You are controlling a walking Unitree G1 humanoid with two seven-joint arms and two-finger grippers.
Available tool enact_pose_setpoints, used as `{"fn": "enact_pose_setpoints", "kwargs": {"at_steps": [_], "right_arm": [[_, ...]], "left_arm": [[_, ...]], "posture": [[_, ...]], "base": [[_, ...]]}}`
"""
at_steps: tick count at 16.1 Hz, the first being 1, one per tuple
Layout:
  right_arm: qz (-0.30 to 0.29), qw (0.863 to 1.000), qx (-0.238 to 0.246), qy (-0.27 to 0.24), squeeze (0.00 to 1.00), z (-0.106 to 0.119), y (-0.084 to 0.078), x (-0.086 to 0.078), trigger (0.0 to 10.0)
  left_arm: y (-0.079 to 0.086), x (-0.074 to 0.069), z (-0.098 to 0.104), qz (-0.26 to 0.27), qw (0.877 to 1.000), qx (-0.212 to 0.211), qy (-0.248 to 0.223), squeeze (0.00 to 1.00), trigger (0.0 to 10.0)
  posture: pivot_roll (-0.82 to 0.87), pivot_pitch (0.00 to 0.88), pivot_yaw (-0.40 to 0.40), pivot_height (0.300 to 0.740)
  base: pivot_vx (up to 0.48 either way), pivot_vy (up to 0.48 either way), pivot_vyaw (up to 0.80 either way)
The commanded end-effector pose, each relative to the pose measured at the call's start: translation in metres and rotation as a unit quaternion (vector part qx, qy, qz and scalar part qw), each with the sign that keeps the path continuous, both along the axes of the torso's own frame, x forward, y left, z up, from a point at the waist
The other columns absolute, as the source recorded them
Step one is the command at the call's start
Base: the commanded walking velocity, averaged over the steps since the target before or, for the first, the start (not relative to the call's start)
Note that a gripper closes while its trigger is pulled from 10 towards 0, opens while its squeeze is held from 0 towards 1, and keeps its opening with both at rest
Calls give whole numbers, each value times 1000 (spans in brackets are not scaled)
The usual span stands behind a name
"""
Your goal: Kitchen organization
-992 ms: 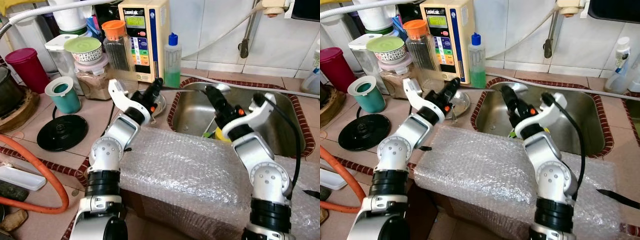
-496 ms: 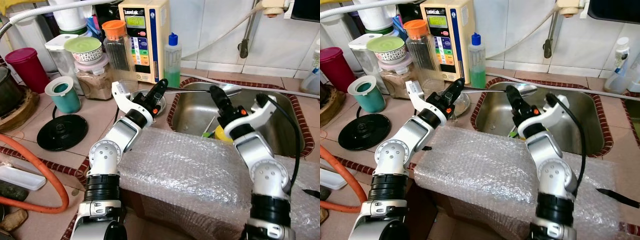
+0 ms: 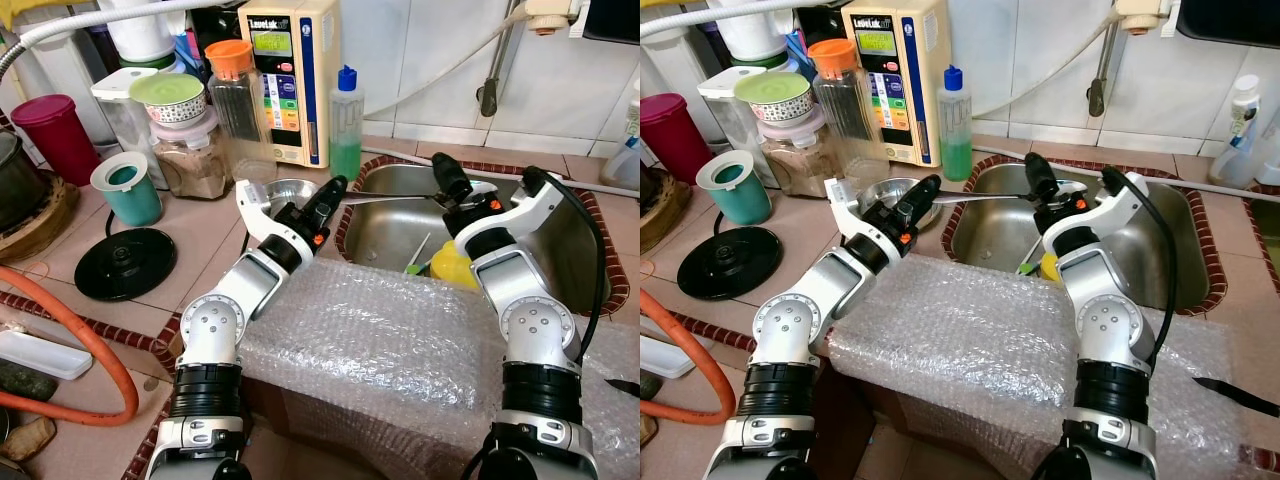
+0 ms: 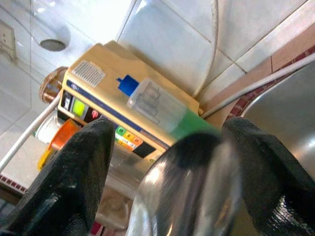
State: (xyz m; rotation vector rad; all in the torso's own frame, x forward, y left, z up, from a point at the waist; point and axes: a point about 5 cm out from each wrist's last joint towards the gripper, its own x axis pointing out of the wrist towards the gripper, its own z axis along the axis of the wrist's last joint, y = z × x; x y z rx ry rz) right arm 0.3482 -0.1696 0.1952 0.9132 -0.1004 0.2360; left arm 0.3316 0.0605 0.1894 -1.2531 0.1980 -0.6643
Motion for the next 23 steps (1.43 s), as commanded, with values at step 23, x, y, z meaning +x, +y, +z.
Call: {"fn": "enact_pose_setpoints", "kwargs": {"at_steps": [23], "right_arm": [[-47,998,2,52,0,-16,-9,-5,0]], "left_arm": [[-39,-7,-2,-18,997,-65,32,0,0]], "posture": [[-101,0,84,740]], "base": [[0,0,0]]}}
